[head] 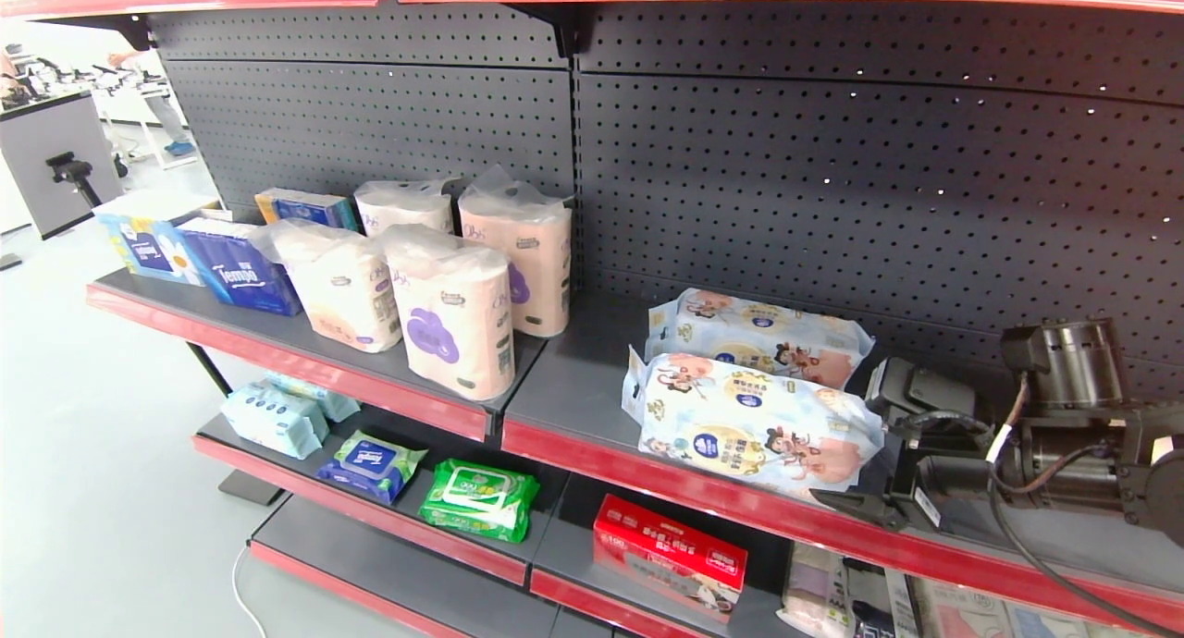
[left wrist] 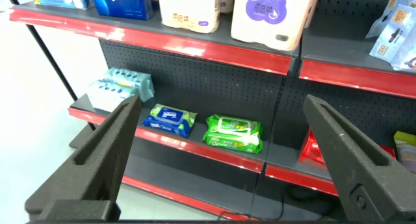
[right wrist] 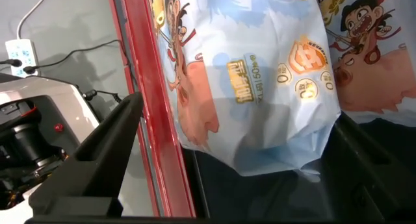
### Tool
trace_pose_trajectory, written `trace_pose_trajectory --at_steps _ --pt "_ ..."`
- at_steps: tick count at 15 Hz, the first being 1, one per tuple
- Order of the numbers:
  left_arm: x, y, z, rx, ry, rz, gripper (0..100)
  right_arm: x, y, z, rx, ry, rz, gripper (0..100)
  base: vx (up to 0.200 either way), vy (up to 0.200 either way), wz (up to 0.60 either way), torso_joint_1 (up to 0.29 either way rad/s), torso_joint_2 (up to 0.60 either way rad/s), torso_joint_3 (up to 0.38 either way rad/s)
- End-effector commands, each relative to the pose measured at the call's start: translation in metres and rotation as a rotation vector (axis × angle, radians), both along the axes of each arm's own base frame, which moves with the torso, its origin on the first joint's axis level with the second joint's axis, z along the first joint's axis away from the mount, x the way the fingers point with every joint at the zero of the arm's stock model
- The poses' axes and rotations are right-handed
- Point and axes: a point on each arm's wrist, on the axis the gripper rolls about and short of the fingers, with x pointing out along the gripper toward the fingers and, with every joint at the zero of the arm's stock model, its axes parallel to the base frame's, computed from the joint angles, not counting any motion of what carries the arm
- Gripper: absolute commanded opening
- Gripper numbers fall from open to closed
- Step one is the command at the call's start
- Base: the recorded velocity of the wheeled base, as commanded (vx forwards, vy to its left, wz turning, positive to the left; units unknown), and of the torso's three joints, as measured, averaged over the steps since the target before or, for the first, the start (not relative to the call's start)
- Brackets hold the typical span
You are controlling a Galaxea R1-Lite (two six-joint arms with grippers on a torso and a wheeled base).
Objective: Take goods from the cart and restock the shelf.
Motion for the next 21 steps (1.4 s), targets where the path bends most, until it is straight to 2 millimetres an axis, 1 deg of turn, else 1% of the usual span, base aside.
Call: trace_pose_trajectory --at_steps 1,4,7,12,15,17,18,19,21 --pt "0.000 0.000 0.000 0.000 0.000 0.000 100 -0.001 -0.003 0.003 0.003 -0.014 -0.013 100 0.000 0.000 0.00 0.000 0.00 0.000" --pt "0.000 0.000 0.000 0.000 0.000 0.000 100 -0.003 -0.013 0.008 0.009 -0.028 -0.048 100 0.000 0.000 0.00 0.000 0.00 0.000" --pt "0.000 0.000 0.000 0.000 0.000 0.000 100 -0.010 -0.021 0.007 0.020 -0.019 -0.061 100 0.000 0.000 0.00 0.000 0.00 0.000" --pt "0.000 0.000 0.000 0.000 0.000 0.000 100 -0.017 -0.023 0.021 0.045 -0.064 -0.072 100 0.000 0.000 0.00 0.000 0.00 0.000" --pt "0.000 0.000 0.000 0.000 0.000 0.000 100 -0.026 -0.026 0.033 0.091 -0.095 -0.095 100 0.000 0.000 0.00 0.000 0.00 0.000" --pt "0.000 0.000 0.000 0.000 0.000 0.000 100 -0.037 -0.026 0.042 0.183 -0.068 -0.171 100 0.000 0.000 0.00 0.000 0.00 0.000" --pt "0.000 0.000 0.000 0.000 0.000 0.000 100 -0.044 -0.027 0.046 0.245 -0.049 -0.239 100 0.000 0.000 0.00 0.000 0.00 0.000" --pt "0.000 0.000 0.000 0.000 0.000 0.000 100 -0.052 -0.029 0.050 0.280 -0.046 -0.308 100 0.000 0.000 0.00 0.000 0.00 0.000" --pt "0.000 0.000 0.000 0.000 0.000 0.000 100 -0.064 -0.031 0.060 0.330 -0.075 -0.384 100 0.000 0.000 0.00 0.000 0.00 0.000"
